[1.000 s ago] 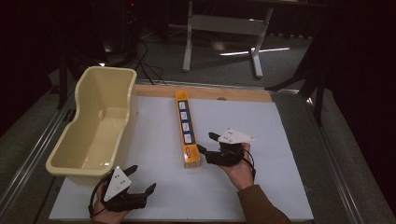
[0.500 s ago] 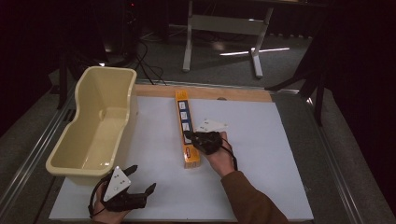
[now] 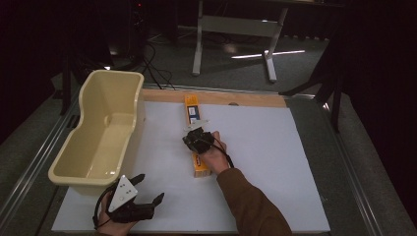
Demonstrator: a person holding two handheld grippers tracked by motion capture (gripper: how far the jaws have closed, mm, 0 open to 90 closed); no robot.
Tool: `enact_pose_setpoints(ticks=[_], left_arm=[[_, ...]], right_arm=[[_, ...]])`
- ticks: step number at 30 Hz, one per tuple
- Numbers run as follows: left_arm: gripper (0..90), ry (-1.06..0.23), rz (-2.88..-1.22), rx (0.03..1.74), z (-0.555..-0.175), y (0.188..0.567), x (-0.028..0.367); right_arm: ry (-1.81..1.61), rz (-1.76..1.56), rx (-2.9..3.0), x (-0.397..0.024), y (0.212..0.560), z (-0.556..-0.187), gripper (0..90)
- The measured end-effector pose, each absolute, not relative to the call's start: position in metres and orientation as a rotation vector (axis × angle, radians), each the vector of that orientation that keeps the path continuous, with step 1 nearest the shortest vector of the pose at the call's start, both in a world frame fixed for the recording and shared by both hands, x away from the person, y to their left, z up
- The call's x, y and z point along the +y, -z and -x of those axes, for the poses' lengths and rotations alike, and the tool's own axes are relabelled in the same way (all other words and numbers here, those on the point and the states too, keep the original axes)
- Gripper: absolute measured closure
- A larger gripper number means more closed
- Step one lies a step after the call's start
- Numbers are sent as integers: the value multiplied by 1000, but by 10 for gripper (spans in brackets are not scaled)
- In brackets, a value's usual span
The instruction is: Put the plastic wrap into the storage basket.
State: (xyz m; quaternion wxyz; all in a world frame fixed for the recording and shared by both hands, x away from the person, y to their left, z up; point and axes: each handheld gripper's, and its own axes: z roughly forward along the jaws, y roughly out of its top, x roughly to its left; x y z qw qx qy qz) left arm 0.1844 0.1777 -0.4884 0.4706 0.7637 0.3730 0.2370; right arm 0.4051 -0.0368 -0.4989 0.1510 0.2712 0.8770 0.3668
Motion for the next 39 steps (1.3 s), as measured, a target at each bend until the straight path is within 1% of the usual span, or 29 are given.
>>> enact_pose_setpoints(ticks=[7, 13, 15, 18, 20, 23, 24, 26, 30, 33, 35, 36, 38, 39], left_arm=[[154, -582, -1869, 913, -184, 488, 178], [154, -584, -1872, 912, -184, 489, 177], [154, -583, -1875, 912, -185, 489, 176], [154, -583, -1878, 909, -185, 489, 175], [154, -585, -1881, 908, -185, 489, 175], [154, -583, -1875, 910, -185, 489, 176], [154, -583, -1874, 909, -184, 488, 176], [154, -583, -1870, 908, -184, 488, 177], [156, -581, -1867, 908, -183, 488, 178], [156, -582, -1868, 912, -184, 489, 178], [155, -583, -1872, 915, -184, 489, 177], [155, -583, -1872, 915, -185, 489, 177], [156, -583, -1873, 918, -186, 489, 176], [155, -582, -1875, 917, -186, 489, 176]], right_arm=[[-988, -735, 2532, -38, 491, -401, 899], [-888, -746, 2527, -53, 479, -401, 899], [-970, -875, 2550, -62, 478, -407, 899], [-1067, -862, 2553, -64, 480, -407, 898], [-1101, -788, 2579, -50, 483, -399, 898], [-949, -721, 2622, -33, 493, -392, 898], [-903, -721, 2630, -31, 498, -392, 898], [-923, -749, 2649, -32, 499, -392, 899], [-813, -766, 2659, -46, 496, -396, 900], [-819, -857, 2668, -68, 495, -403, 899], [-884, -911, 2677, -81, 492, -406, 898], [-957, -920, 2682, -88, 488, -408, 890], [-1077, -954, 2641, -98, 479, -412, 808], [-1119, -964, 2611, -102, 474, -414, 743]])
